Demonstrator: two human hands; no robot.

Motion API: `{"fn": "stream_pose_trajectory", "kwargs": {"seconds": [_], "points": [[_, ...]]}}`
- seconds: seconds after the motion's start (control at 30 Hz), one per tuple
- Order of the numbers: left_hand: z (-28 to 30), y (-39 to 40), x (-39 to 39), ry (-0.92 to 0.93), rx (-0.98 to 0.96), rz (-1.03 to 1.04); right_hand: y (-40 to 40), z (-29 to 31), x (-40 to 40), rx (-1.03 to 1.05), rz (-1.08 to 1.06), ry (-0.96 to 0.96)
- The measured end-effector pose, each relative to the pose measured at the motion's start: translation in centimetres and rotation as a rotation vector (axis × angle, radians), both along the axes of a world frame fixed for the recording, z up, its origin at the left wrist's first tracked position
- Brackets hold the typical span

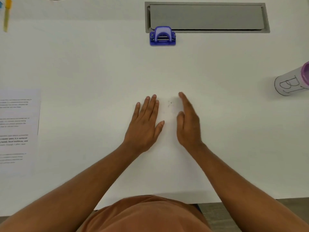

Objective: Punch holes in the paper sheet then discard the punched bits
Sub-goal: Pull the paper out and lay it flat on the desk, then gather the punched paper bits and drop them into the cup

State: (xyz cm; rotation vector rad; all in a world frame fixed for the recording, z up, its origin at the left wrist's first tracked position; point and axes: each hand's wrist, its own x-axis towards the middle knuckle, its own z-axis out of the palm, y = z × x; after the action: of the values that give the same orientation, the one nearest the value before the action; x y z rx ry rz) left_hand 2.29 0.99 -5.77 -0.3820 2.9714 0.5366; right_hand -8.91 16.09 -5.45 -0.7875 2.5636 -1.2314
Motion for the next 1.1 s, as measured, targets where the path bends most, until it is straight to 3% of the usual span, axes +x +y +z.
{"fn": "stream_pose_trajectory", "kwargs": {"seconds": [0.07,0.17,0.27,0.43,0.53,0.67,0.8,0.97,1.1], "points": [[0.3,-1.0,-1.1,0.002,-0.009,0.030,0.2,0.1,-1.9,0.132,0.005,0.087],[0.3,-2.2,-2.9,-0.036,-0.038,-0.013,-1.2,-0.1,-3.0,0.399,0.184,0.178],[-0.2,-1.5,-3.2,-0.054,-0.064,-0.060,-1.3,-0.5,-2.1,0.488,0.289,0.260],[-0.5,0.3,-1.5,-0.027,-0.080,-0.107,0.9,-1.1,0.3,0.378,0.404,0.268],[-0.3,0.9,-0.6,-0.018,-0.068,-0.080,2.1,-0.6,0.4,0.271,0.263,0.194],[-0.1,0.9,0.6,-0.021,-0.068,0.004,3.6,-0.2,1.7,0.399,0.025,0.194],[-0.1,1.9,2.3,-0.066,-0.084,-0.026,3.4,-0.6,4.6,0.460,0.109,0.161],[0.4,2.6,0.2,-0.076,-0.041,-0.066,0.5,-0.8,5.2,0.391,0.175,0.128],[0.7,1.6,-0.4,-0.039,-0.028,-0.110,0.2,0.0,4.0,0.138,0.181,-0.016]]}}
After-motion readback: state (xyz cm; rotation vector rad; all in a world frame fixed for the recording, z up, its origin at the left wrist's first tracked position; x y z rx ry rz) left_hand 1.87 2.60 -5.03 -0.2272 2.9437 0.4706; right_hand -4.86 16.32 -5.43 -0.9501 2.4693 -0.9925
